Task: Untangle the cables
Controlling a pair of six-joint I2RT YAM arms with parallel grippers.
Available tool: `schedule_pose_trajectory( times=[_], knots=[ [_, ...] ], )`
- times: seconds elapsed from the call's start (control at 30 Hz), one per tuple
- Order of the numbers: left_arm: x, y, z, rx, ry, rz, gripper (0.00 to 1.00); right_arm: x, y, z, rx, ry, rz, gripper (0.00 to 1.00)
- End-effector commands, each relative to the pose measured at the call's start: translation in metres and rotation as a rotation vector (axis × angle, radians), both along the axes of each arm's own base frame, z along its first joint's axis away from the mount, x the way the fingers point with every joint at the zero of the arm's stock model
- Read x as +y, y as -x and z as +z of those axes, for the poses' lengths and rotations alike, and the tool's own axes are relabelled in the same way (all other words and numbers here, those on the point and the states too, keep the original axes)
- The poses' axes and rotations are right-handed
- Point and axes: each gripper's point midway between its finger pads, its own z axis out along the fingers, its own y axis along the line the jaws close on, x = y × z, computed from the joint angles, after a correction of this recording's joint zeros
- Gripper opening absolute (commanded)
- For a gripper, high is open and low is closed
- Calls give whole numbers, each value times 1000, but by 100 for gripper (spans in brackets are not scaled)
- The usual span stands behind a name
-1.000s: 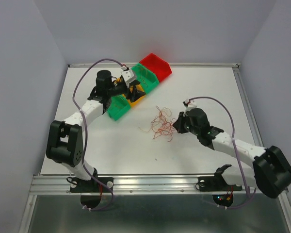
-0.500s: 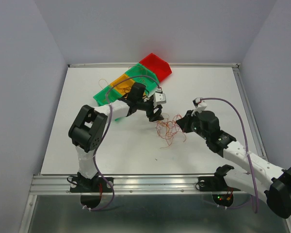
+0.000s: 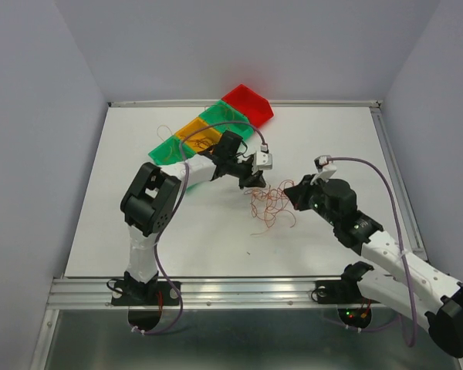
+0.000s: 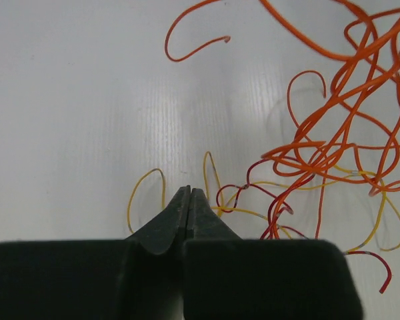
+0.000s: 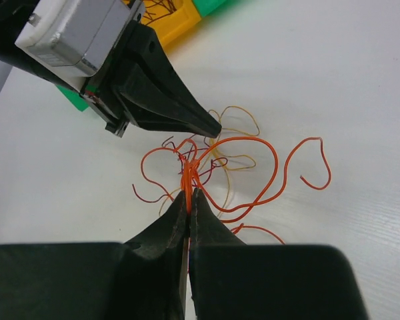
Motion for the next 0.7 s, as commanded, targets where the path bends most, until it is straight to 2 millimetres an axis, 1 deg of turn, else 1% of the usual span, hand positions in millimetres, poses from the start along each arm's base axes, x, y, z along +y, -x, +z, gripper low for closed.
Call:
schedule_pose_trajectory(
  times=[0.0,0.07,0.1,0.13,0.17,0.2,0.23,0.27,0.3,0.33,0.37,0.4,0.43,0.47,0.5,0.53,0.57,0.6,0.67],
  knots=[
    [0,-3,12,6,-3,5,0,-11,-1,21,-75,-44,-65,1],
    [6,-12,12,11,7,34,0,-23,-2,34,-108,-55,-129,0],
    [7,-13,10,19,7,39,0,-36,-2,57,-160,-83,-187,1],
    [8,-14,10,22,8,38,0,-43,0,66,-180,-95,-214,1],
    [7,-10,8,32,11,26,1,-49,4,70,-187,-96,-230,1],
    [7,-7,9,41,21,14,10,-57,11,90,-242,-142,-247,1],
    [6,-4,12,38,33,-2,29,-59,14,96,-259,-157,-247,0],
    [7,-1,12,38,41,-12,38,-61,18,103,-278,-170,-246,1],
    [8,3,20,35,58,-24,47,-63,21,113,-299,-185,-243,0],
    [7,2,27,5,79,-28,57,-63,22,114,-295,-177,-242,1],
    [11,3,27,-13,98,-25,60,-65,23,117,-299,-176,-245,0],
    [13,5,42,-47,127,-28,62,-64,24,118,-298,-173,-237,1],
    [15,7,46,-67,142,-29,66,-62,22,120,-295,-169,-233,0],
    [18,11,45,-92,153,-35,68,-60,23,125,-301,-174,-223,1],
    [19,14,49,-111,163,-39,69,-58,23,128,-302,-175,-212,0],
    [21,17,61,-145,186,-44,70,-53,24,132,-304,-181,-185,0],
    [21,22,63,-156,208,-57,70,-48,25,139,-307,-187,-160,1],
    [22,24,74,-182,230,-58,70,-47,25,142,-309,-190,-151,1],
    [21,29,82,-198,262,-63,70,-43,25,151,-317,-198,-131,0]
  ],
)
